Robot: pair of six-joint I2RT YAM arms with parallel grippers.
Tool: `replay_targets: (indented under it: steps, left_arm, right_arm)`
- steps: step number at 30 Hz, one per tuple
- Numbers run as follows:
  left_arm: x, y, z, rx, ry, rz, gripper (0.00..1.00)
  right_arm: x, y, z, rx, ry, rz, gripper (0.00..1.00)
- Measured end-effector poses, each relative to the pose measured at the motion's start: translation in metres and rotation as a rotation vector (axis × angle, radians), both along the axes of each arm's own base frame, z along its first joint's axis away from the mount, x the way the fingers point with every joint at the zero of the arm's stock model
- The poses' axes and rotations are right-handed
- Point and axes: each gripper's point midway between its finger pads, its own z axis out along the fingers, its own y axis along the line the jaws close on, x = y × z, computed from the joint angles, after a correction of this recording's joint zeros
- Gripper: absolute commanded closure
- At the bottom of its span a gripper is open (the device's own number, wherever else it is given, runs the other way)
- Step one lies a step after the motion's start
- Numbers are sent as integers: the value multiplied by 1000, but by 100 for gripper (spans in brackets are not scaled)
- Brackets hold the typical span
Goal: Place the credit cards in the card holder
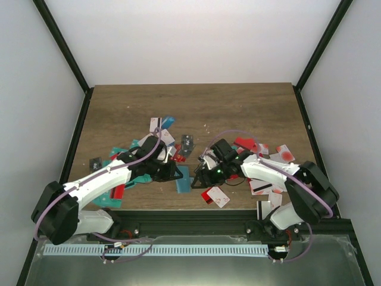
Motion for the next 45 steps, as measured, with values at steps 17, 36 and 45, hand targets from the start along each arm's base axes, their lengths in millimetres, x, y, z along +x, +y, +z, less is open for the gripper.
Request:
replay_targets:
  steps: [17, 36, 45]
  left_arm:
    - [0, -5, 3, -29, -3, -14, 96]
    - [2, 17, -54, 164, 34, -1, 38]
    - [1, 23, -47, 324, -54, -44, 2]
  right_arm:
    - [12, 21, -1, 23, -10, 2, 91]
    - [-4, 10, -22, 4, 50, -10, 99]
    - [-7, 14, -11, 59, 51, -6, 99]
